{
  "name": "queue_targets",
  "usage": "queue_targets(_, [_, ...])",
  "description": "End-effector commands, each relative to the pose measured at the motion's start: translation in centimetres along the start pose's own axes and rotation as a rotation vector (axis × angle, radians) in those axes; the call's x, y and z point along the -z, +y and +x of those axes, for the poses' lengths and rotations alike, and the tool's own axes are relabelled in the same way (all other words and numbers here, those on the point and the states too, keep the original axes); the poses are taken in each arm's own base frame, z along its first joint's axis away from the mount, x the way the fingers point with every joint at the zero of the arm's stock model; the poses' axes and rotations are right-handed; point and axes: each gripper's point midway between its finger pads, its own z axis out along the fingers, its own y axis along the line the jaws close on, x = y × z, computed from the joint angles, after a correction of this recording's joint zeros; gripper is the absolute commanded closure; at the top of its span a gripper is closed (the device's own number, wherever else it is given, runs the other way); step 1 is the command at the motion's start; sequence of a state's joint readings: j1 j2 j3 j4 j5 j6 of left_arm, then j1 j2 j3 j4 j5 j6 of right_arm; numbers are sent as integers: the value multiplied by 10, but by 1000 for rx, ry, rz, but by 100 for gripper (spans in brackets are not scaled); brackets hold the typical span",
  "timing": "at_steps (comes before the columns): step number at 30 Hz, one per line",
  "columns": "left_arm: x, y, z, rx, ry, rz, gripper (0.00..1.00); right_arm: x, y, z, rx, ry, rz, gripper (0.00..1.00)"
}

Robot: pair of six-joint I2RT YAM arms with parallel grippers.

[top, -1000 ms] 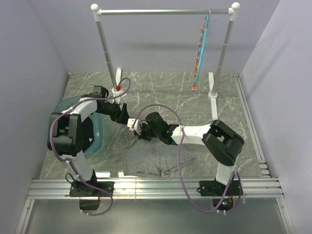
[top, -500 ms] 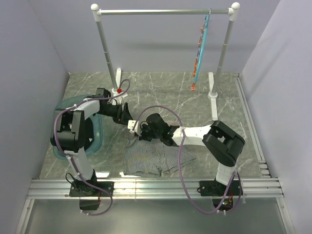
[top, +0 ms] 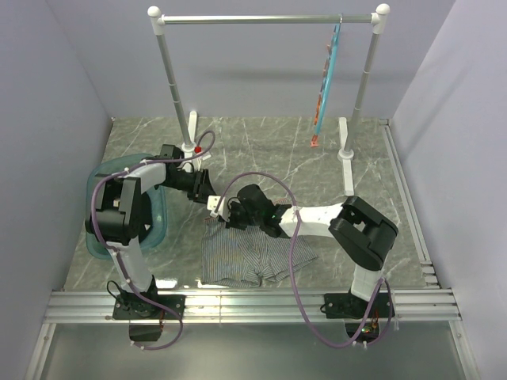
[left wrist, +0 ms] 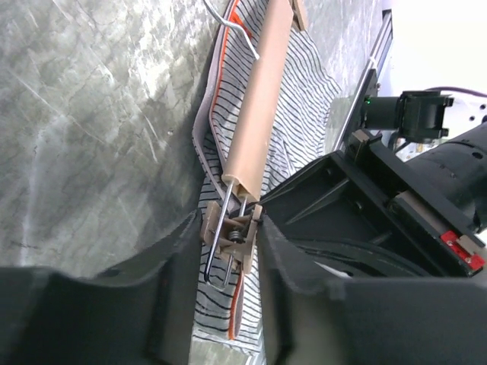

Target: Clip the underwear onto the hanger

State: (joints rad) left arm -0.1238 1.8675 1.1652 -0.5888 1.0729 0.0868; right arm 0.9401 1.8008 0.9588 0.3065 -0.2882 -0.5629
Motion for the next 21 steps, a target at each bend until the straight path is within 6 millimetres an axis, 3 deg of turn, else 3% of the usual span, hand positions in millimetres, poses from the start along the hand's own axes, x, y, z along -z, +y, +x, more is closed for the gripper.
queue_targets(1, [1,-9,-4,-25,-5,38,67,12,-14,-36,45,-91,53,100])
queue_targets(6, [3,-12,-3,-46,-4,46,94,11,-11,-32,32,-84,43,100])
queue_targets(8, [4,-13,-2,-55,-5,43,100,11,-12,-33,28,-83,44,100])
queue_targets(21, [11,-26,-4,-224,-45,59,100,7,-12,-32,-65,-67,-16,100])
